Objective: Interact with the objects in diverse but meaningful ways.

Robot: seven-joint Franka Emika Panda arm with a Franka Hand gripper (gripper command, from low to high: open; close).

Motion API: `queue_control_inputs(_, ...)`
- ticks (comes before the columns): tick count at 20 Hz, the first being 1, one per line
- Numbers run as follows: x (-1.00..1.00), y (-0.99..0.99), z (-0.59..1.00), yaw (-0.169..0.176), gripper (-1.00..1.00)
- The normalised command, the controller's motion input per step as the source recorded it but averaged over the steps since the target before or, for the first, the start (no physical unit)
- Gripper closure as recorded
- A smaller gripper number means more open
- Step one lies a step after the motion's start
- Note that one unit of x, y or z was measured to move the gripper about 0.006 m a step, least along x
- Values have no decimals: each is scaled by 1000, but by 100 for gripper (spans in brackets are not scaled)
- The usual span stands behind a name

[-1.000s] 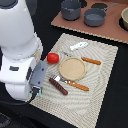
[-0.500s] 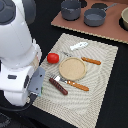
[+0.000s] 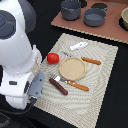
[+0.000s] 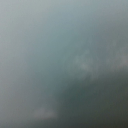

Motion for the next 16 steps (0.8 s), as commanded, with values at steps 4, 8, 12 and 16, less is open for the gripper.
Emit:
queue_control_inputs(4,96,23,661,0,100)
queue_control_inputs(8,57,283,984,31,100)
queue_control_inputs(12,-29,561,917,68,100)
queue_control_inputs(16,-90,700,651,96,100)
